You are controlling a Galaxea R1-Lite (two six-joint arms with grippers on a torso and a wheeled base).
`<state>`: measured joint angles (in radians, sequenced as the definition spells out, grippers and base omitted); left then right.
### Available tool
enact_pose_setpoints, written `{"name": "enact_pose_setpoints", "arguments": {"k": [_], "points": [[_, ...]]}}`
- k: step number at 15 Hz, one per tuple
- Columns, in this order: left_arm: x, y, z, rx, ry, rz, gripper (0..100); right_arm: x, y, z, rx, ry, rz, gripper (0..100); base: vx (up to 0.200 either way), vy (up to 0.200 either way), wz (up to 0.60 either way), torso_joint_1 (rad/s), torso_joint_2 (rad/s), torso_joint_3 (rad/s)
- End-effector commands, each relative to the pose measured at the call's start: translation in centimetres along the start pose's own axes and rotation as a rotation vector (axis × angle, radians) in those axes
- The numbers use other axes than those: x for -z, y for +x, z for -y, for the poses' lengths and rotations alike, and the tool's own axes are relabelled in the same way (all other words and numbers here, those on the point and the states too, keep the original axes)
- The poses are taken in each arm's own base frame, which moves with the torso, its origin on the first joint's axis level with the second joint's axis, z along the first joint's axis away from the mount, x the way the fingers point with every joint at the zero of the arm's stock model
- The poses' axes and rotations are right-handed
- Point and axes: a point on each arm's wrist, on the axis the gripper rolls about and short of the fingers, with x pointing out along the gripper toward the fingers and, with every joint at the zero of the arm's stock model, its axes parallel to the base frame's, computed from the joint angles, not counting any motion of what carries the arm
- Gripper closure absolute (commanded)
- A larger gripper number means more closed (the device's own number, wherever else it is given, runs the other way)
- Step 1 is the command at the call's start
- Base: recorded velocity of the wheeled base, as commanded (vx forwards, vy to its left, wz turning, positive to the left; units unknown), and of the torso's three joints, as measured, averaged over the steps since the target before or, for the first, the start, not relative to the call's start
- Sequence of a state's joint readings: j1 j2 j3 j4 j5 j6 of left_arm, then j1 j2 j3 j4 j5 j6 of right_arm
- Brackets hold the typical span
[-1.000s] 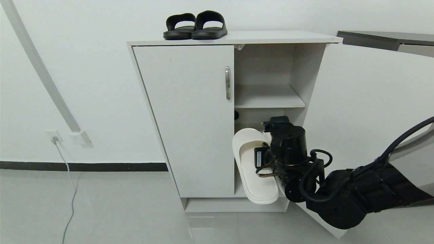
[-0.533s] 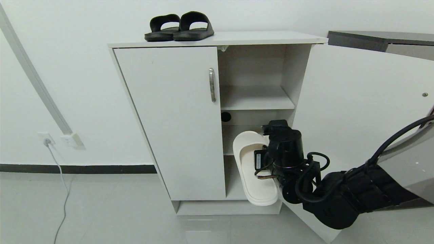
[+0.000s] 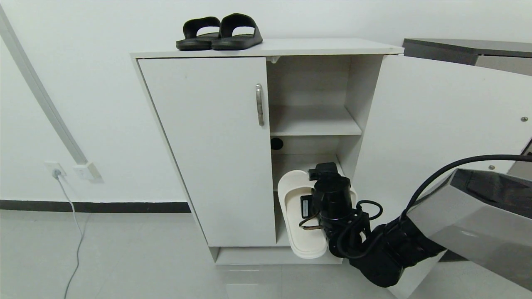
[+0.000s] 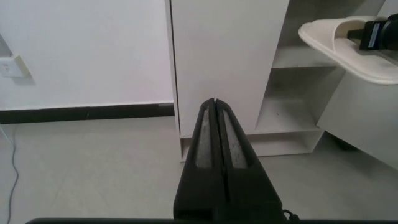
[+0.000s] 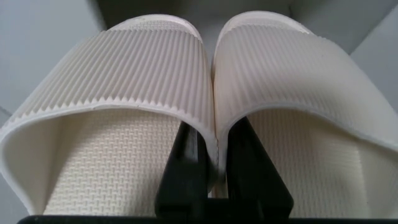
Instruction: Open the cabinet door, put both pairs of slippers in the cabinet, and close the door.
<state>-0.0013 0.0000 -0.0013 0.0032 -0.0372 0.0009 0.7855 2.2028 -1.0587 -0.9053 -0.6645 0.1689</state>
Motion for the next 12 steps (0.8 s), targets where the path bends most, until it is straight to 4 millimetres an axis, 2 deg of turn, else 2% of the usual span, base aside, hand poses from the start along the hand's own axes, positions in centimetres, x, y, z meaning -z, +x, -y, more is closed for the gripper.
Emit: {"name": "enact_pose_setpoints", "arguments": {"k": [1,6,12], "points": [[0.0,0.0,0.0,0.0,-0.001,-0.001,100,1.0,0.6,-0.4,-0.002,-0.005,-0.015,100,0.0,0.0,0.0,0.0,0.0,0.0],[0.0,0.0,0.0,0.0,0.001,-0.001,100,2.0,1.6,-0.3,0.019,-0.001,-0.029,100,0.0,0.0,0.0,0.0,0.0,0.0],[0.0,0.0,0.0,0.0,0.002,-0.003,100,2.5,2.5,0.3,0.042,-0.001,-0.035,100,0.0,0.0,0.0,0.004,0.0,-0.169]]}}
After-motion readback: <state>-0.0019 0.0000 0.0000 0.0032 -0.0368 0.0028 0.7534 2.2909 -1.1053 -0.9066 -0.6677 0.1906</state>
